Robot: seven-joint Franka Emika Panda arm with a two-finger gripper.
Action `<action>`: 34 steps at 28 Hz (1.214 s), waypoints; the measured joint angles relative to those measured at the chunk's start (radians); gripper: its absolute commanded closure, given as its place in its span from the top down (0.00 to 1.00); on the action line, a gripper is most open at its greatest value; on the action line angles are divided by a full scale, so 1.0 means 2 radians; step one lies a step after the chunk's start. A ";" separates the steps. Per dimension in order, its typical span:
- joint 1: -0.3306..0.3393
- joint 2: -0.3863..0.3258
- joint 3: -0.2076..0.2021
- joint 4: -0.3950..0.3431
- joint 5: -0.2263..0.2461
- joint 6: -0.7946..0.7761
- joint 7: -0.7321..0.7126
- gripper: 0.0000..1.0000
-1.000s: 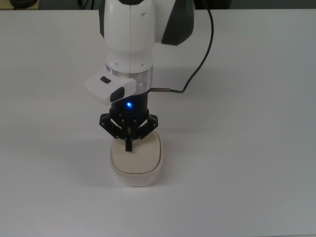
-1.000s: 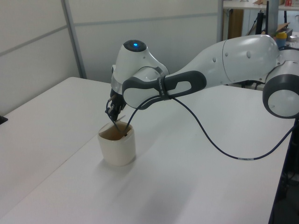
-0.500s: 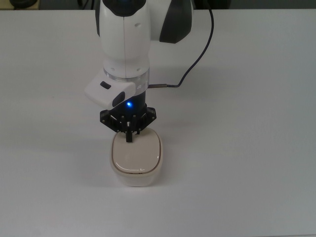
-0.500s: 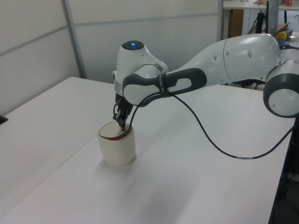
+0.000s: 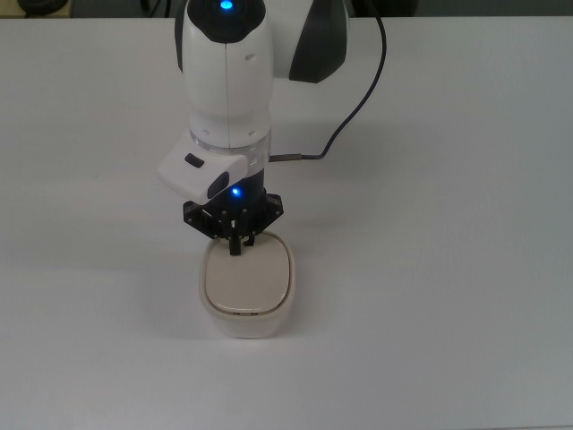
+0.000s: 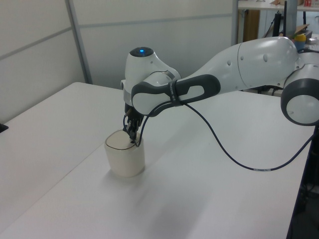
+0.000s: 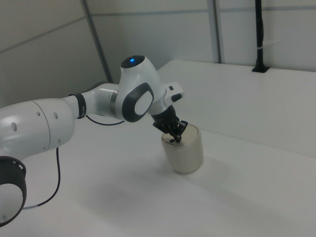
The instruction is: Close the trash can
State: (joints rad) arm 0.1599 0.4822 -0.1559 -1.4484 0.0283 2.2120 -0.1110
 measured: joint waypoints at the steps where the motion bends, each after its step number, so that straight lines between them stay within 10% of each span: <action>1: 0.000 0.000 0.000 0.000 0.000 0.000 0.000 0.00; 20: 0.000 0.000 0.000 -0.002 0.000 0.000 -0.008 0.00; 23: 0.000 -0.003 0.000 -0.002 0.004 0.000 -0.007 0.18; 26: -0.001 -0.010 -0.002 -0.002 0.024 0.000 -0.007 0.94; 34: -0.005 -0.052 -0.006 0.001 0.041 -0.051 0.000 1.00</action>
State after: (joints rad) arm 0.1502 0.3775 -0.1676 -1.4462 0.1111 2.1097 -0.1108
